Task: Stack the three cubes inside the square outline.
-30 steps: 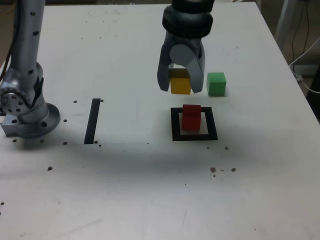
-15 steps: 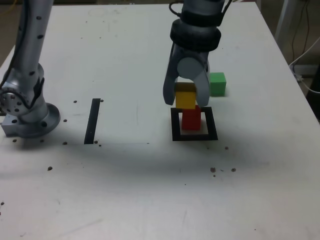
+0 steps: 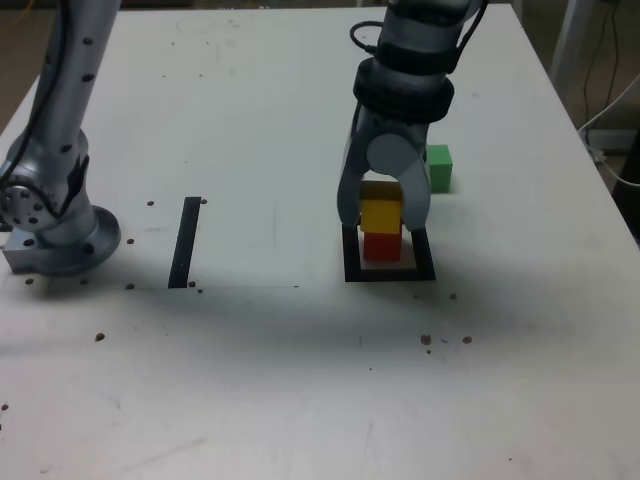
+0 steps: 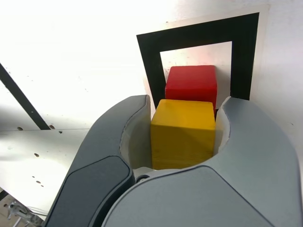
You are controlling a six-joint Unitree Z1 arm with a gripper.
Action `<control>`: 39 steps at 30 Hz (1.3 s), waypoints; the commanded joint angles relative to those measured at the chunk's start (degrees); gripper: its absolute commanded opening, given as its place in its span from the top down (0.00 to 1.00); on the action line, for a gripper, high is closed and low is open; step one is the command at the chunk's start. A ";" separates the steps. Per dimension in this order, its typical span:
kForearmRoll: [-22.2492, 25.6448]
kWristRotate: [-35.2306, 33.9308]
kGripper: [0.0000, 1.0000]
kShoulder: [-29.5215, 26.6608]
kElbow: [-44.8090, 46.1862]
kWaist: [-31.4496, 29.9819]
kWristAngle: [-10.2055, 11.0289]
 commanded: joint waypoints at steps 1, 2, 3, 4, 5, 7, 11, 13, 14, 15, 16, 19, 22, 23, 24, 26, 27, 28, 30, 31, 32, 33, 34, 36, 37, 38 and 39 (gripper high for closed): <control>-0.33 0.28 0.36 0.43 -0.16 -0.13 -0.01; -0.48 0.42 0.22 0.48 -0.09 -0.13 -0.02; -0.54 0.49 0.12 0.51 -0.02 -0.13 -0.02; -0.60 0.53 0.06 0.52 0.06 -0.13 0.00; -0.66 0.56 0.02 0.52 0.14 -0.13 0.01; -0.79 0.58 0.01 0.49 0.30 -0.13 0.05; -0.90 0.75 0.00 0.37 0.63 -0.13 0.13; -1.00 0.82 0.00 0.22 0.85 -0.13 0.18; -1.08 0.86 0.00 0.07 0.97 -0.13 0.26; -1.16 0.88 0.00 -0.12 1.10 -0.11 0.42; -1.24 0.88 0.00 -0.38 1.26 -0.04 0.70; -1.32 0.87 0.00 -1.64 1.83 0.47 2.59; -1.27 0.91 0.00 -3.36 2.44 1.59 6.28; -1.30 1.01 0.00 -3.76 2.54 1.97 7.31; -1.42 1.19 0.00 -4.04 2.60 2.33 8.17; -1.80 1.66 0.00 -4.27 2.54 2.98 9.22; -2.03 1.90 0.00 -4.24 2.45 3.26 9.44; -2.30 2.12 0.00 -4.14 2.30 3.52 9.51; -2.80 2.43 0.00 -3.73 1.79 4.00 9.46; -2.95 2.47 0.00 -3.42 1.41 4.24 9.38; -3.08 2.47 0.00 -3.04 0.95 4.49 9.28; -3.19 2.47 0.00 -2.54 0.39 4.73 9.15; -3.24 2.47 0.00 -1.95 -0.29 4.98 8.99; -3.28 2.48 0.00 -0.51 -1.87 5.55 8.60; -3.28 2.51 0.00 0.30 -2.72 5.86 8.37; -3.27 2.56 0.00 1.13 -3.58 6.21 8.12; -3.23 2.64 0.00 1.98 -4.44 6.61 7.87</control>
